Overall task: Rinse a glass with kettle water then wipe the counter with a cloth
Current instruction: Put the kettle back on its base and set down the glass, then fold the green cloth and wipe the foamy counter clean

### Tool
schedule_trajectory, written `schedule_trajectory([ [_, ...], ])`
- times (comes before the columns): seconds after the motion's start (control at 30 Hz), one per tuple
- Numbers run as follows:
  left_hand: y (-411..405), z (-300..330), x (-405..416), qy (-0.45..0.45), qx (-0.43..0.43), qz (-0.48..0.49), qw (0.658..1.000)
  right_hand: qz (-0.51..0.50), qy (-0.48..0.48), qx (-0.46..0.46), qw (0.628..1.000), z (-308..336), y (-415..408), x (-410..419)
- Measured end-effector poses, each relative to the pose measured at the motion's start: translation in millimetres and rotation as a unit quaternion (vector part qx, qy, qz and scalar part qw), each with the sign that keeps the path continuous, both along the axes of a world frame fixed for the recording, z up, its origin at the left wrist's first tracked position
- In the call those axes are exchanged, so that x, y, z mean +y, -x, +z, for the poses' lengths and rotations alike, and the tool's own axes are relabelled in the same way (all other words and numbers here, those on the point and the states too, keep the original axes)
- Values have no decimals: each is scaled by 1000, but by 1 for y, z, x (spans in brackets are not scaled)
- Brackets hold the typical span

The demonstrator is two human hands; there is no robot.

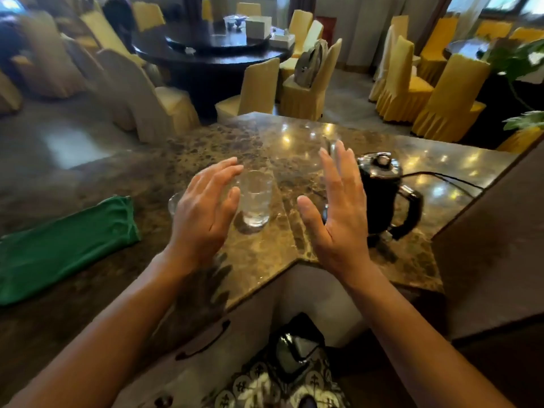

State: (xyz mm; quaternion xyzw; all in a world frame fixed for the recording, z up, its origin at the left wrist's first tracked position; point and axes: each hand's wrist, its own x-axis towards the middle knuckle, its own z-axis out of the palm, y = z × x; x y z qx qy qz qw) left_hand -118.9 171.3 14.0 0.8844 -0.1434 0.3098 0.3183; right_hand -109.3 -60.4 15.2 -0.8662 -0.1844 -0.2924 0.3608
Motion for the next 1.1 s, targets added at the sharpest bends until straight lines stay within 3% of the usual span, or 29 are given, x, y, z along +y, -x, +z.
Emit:
schedule_trajectory([
  [0.13, 19, -12, 56, -66, 37, 79, 994, 57, 31, 7, 998, -7, 1, 43],
  [0.37, 71, -21, 126, -170, 94, 238, 952, 122, 67, 28, 990, -8, 1, 104],
  [0.53, 108, -19, 159, -176, 100, 344, 917, 173, 56, 14, 983, -2, -6, 132],
  [0.7, 140, -27, 183, -100, 79, 397, 909, 224, 34, 11, 974, 0, -2, 166],
  [0.9, 168, -38, 216, -167, 136, 477, 852, 242, 78, 0, 967, -2, 8, 216],
  [1.1, 170, -45, 274, -218, 163, 488, 829, 209, 144, -2, 967, -13, 0, 270],
])
